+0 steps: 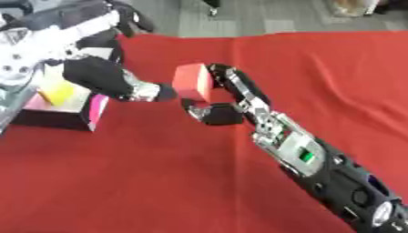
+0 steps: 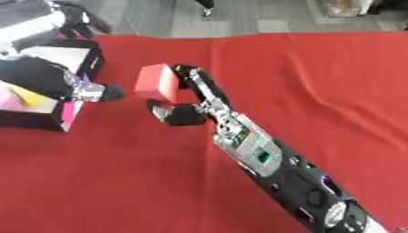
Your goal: Pick up the objects with one hand, pass them to the other hand, and then place them into the box on the other side of the table.
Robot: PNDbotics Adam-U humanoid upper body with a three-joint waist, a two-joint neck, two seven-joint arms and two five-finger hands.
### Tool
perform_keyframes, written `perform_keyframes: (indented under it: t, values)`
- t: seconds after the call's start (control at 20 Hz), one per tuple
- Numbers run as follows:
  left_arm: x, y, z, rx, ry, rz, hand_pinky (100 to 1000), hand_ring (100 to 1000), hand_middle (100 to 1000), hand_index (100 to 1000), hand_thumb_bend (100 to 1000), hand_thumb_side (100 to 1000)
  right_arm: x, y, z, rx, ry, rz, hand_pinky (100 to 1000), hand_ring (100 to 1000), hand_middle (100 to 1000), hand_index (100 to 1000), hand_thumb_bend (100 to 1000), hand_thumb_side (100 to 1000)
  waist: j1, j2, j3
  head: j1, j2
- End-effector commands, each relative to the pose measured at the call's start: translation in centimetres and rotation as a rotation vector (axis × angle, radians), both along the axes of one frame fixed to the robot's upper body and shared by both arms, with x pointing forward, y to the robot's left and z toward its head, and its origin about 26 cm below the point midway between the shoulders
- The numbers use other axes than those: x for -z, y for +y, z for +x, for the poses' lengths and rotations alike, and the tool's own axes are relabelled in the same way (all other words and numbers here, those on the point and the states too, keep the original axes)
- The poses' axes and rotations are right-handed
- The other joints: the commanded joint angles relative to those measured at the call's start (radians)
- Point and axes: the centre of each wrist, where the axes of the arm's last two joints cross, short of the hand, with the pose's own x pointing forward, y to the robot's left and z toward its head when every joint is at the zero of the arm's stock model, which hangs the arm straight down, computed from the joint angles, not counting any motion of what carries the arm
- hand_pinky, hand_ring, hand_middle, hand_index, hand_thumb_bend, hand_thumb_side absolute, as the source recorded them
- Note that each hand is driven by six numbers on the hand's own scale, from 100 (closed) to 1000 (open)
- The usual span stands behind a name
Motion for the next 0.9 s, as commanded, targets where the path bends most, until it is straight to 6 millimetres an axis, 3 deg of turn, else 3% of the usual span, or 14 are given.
perform_keyframes:
  t: [0.05,0.2,0.25,0.6,0.9]
  values:
    - [-0.8,-0.2,-0.1,-0.016,0.067,0.060,878,867,857,890,651,468,-0.8,0.4,0.0,-0.025,-0.050,-0.011,812,600,558,606,100,100,0.000,-0.026,0.001,-0.005,0.006]
    - [-0.4,-0.5,0.3,-0.011,0.100,0.087,878,871,859,890,608,432,-1.0,0.7,-0.2,-0.047,-0.075,-0.025,812,601,558,606,100,100,0.000,-0.024,-0.001,-0.003,0.006]
    - [-0.3,-0.6,0.5,-0.012,0.105,0.095,879,872,861,890,632,409,-1.1,0.7,-0.2,-0.053,-0.084,-0.029,812,601,557,606,107,100,0.000,-0.024,-0.001,-0.003,0.006]
    - [0.4,-1.6,1.0,-0.047,0.040,0.110,872,870,860,897,566,403,-1.6,1.1,-0.8,-0.103,-0.141,-0.050,813,601,554,601,100,100,0.003,-0.024,-0.002,0.006,0.006]
    - [0.8,-2.3,0.7,-0.060,-0.012,0.083,856,856,849,882,419,361,-1.3,1.3,-0.8,-0.118,-0.165,-0.077,814,601,553,600,100,100,0.002,-0.019,-0.004,0.014,0.006]
